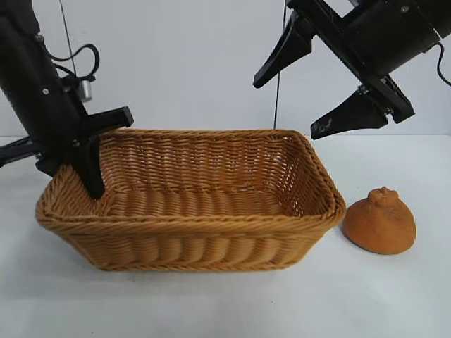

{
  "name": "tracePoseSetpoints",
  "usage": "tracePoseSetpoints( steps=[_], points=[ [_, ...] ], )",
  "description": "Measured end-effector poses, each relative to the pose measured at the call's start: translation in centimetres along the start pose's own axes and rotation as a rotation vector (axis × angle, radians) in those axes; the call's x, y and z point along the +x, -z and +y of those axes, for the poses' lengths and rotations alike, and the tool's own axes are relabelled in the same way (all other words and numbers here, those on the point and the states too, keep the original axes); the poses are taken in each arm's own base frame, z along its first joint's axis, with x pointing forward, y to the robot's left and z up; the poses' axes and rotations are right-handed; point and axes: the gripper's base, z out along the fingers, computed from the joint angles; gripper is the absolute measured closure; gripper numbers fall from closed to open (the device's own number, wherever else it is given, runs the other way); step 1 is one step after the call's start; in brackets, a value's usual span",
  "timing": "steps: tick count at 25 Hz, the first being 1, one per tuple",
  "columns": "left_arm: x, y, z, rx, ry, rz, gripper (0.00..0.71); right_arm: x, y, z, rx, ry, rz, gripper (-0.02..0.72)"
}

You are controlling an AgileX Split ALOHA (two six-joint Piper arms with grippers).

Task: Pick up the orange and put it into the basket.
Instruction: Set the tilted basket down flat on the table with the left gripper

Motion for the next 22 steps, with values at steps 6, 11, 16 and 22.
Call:
tracePoseSetpoints(
  steps=[6, 11, 16, 22],
  points=[
    [-0.3, -1.9, 0.6, -0.006, -0.013, 0.029, 0.623, 0.0, 0.0, 0.0, 0.0, 0.001, 0.001, 0.093],
    [-0.2, -1.9, 0.5, 0.002, -0.012, 0.037, 0.395, 0.0, 0.0, 0.0, -0.001, 0.001, 0.005, 0.093],
    [0.2, -0.3, 0.0, 0.012, -0.025, 0.032, 0.113, 0.1, 0.0, 0.0, -0.004, 0.001, 0.014, 0.093],
    [0.4, 5.3, -1.4, -0.005, -0.112, -0.096, 0.072, 0.2, 0.0, 0.0, -0.005, 0.001, 0.017, 0.093]
  ],
)
